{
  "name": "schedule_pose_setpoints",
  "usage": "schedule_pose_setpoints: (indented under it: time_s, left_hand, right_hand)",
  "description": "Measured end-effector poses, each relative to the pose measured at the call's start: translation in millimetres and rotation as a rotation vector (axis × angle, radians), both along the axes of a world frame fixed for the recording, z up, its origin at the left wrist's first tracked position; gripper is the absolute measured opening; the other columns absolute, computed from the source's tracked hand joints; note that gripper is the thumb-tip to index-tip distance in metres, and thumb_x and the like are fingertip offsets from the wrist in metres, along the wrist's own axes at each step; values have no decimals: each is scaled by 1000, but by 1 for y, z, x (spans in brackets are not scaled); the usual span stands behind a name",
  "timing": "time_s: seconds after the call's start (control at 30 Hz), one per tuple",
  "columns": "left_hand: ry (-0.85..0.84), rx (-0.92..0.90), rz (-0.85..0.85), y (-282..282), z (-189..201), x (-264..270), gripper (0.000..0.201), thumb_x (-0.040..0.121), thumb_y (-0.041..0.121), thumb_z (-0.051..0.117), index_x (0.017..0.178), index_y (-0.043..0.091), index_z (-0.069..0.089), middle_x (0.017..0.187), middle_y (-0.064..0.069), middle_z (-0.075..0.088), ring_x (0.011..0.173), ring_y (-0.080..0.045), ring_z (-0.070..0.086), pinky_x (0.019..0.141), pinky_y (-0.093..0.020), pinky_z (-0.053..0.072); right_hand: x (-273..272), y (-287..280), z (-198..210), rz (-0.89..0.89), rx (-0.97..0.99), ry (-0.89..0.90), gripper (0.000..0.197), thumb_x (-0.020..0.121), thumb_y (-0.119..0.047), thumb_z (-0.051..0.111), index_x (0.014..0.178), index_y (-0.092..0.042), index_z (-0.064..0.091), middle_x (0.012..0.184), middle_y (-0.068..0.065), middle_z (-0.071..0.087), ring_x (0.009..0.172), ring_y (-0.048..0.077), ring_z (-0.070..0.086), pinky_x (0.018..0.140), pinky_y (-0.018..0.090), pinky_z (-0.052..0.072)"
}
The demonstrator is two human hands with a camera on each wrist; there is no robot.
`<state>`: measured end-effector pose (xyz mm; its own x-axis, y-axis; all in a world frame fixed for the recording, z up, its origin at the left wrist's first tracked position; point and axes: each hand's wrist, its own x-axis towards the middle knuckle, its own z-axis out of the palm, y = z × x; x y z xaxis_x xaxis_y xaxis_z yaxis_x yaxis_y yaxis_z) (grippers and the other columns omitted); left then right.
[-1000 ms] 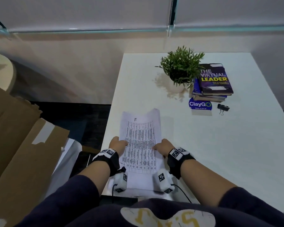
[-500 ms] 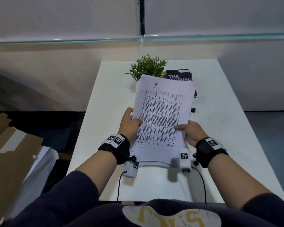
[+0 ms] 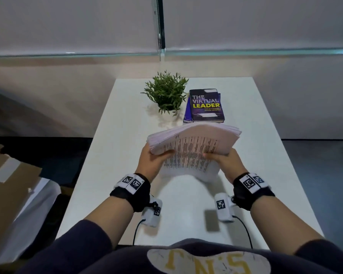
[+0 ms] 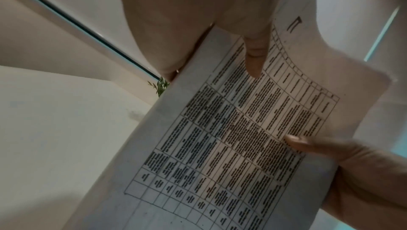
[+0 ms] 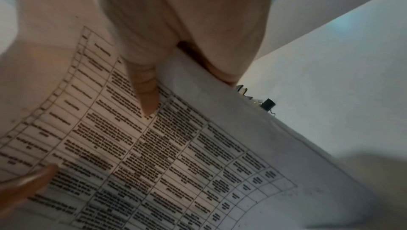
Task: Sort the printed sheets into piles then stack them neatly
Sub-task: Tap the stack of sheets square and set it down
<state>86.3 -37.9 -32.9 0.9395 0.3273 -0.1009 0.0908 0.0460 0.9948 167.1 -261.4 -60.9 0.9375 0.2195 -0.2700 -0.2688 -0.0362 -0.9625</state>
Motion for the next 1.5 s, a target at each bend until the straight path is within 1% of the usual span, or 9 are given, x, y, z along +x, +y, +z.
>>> schedule_pose_setpoints:
  time_s: [0.2, 0.33, 0.43, 0.6, 0.8, 0.93, 1.03, 1.2, 1.5]
  left_hand:
    - [35, -89, 21, 3, 4, 4, 32, 77, 8, 80, 107, 15, 72, 105, -4, 75, 102, -19, 70, 97, -44, 52]
    - [86, -61, -35, 6, -1, 7, 32, 76, 14, 81, 107, 14, 72, 105, -5, 75, 101, -20, 70, 90, -39, 53]
    - [131, -76, -3, 7, 7, 16, 27, 78, 15, 79, 104, 9, 73, 100, -5, 76, 97, -22, 71, 86, -38, 54]
    - [1, -336, 31, 25, 27, 28, 34, 85, 11, 71, 118, 7, 66, 117, -11, 71, 109, -27, 68, 93, -42, 54]
    - [113, -589, 62, 17, 23, 34, 77, 60, 38, 84, 126, 5, 62, 144, -3, 51, 136, -10, 39, 122, -39, 15]
    - [57, -657, 29, 34, 17, 29, 60, 59, 26, 90, 113, 9, 69, 119, -10, 70, 114, -21, 64, 101, -38, 48]
    - [123, -409, 13, 62, 5, 23, 35, 78, 6, 72, 113, 8, 68, 113, -18, 71, 99, -30, 68, 87, -39, 55]
    - [307, 70, -150, 60, -29, 14, 26, 64, 2, 73, 89, 7, 70, 91, -7, 75, 78, -25, 69, 74, -43, 56]
    - [317, 7, -70, 38, -58, -5, 43, 60, 9, 82, 102, 19, 73, 98, 0, 77, 93, -19, 72, 88, -41, 56]
  right_hand:
    - [2, 3, -4, -7, 33, -47, 36, 68, -5, 85, 103, -10, 75, 107, 8, 76, 105, 26, 70, 98, 49, 52]
    - [1, -1, -16, 37, 21, 7, 76, 37, -37, 97, 105, -14, 75, 108, 4, 76, 105, 24, 70, 97, 45, 51]
    - [2, -11, -28, 40, -27, 64, 58, 50, -24, 95, 104, -17, 75, 106, 0, 77, 106, 23, 69, 101, 42, 49]
    - [0, -42, -41, -33, 72, 150, 79, 43, -47, 94, 108, -9, 71, 109, 10, 75, 104, 31, 70, 79, 32, 56]
    - [8, -33, -36, -113, 581, 332, 66, 67, -27, 89, 119, 1, 60, 115, 17, 70, 114, 28, 65, 93, 36, 54]
    - [9, -49, -24, -134, 329, 301, 63, 72, -33, 85, 114, 10, 64, 111, 20, 72, 111, 28, 68, 98, 37, 51]
    - [12, -74, -24, -190, 267, 231, 49, 72, -22, 80, 110, 5, 67, 111, 17, 73, 104, 22, 71, 86, 31, 57]
    - [8, -86, -26, -44, -8, 45, 51, 66, -29, 86, 110, -10, 74, 114, 8, 74, 108, 27, 69, 97, 44, 51]
    - [-11, -85, -41, 4, -92, -8, 37, 71, 9, 75, 107, -1, 72, 101, 7, 77, 105, 25, 70, 86, 28, 55]
